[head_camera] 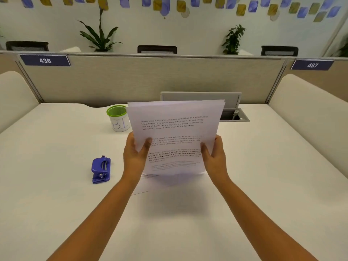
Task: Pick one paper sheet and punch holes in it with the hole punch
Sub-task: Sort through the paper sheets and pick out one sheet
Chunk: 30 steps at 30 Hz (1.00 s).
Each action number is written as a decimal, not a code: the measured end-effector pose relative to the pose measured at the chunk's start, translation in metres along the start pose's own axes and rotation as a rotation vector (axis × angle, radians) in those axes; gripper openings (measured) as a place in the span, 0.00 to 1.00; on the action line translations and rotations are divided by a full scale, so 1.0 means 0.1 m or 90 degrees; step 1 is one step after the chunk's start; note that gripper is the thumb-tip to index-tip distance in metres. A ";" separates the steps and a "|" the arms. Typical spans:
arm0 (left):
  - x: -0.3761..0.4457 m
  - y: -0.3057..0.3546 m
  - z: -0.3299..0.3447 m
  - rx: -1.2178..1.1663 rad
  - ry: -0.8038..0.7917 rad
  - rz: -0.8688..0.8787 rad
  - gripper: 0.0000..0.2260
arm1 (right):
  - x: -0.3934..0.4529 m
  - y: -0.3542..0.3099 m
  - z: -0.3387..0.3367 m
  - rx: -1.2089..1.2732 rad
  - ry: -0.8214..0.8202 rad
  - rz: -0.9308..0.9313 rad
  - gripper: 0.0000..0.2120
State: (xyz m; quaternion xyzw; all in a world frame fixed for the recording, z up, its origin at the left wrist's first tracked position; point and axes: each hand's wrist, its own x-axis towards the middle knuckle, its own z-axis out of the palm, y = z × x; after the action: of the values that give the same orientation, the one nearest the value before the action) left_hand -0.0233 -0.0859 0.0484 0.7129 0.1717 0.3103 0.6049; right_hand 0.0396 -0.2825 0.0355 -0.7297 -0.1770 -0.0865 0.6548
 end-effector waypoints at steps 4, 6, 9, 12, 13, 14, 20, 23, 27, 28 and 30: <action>-0.14 -0.19 0.06 0.013 -0.046 -0.014 0.16 | -0.10 0.21 -0.02 -0.030 -0.009 0.044 0.10; -0.21 -0.29 0.07 0.032 -0.076 -0.032 0.18 | -0.15 0.33 -0.03 -0.052 -0.025 0.076 0.10; -0.28 -0.37 0.09 0.054 -0.122 -0.047 0.20 | -0.20 0.48 -0.03 -0.084 -0.058 0.119 0.12; -0.29 -0.37 0.11 0.053 -0.133 -0.044 0.17 | -0.19 0.51 -0.01 -0.088 -0.059 0.121 0.11; -0.27 -0.35 0.12 0.047 -0.127 -0.043 0.16 | -0.17 0.50 -0.01 -0.084 -0.050 0.117 0.11; -0.26 -0.34 0.12 0.038 -0.117 -0.042 0.15 | -0.15 0.50 -0.02 -0.080 -0.042 0.113 0.10; -0.23 -0.39 0.09 0.015 -0.090 -0.081 0.18 | -0.15 0.59 -0.02 -0.101 -0.059 0.144 0.12; -0.29 -0.50 0.05 -0.005 -0.058 -0.136 0.13 | -0.18 0.67 -0.01 -0.135 -0.073 0.193 0.17; -0.28 -0.57 -0.05 -0.025 -0.023 -0.176 0.03 | -0.17 0.73 0.02 -0.166 -0.072 0.211 0.15; -0.28 -0.58 -0.08 -0.022 -0.022 -0.179 0.04 | -0.17 0.74 0.03 -0.164 -0.080 0.209 0.13; -0.26 -0.59 -0.14 -0.030 -0.019 -0.203 0.06 | -0.18 0.74 0.04 -0.139 -0.109 0.204 0.09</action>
State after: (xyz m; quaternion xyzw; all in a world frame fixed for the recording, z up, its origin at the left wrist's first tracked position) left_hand -0.0444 -0.0788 -0.0143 0.6667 0.2665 0.2036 0.6656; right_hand 0.0505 -0.2871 -0.0396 -0.8200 -0.1031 0.0625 0.5596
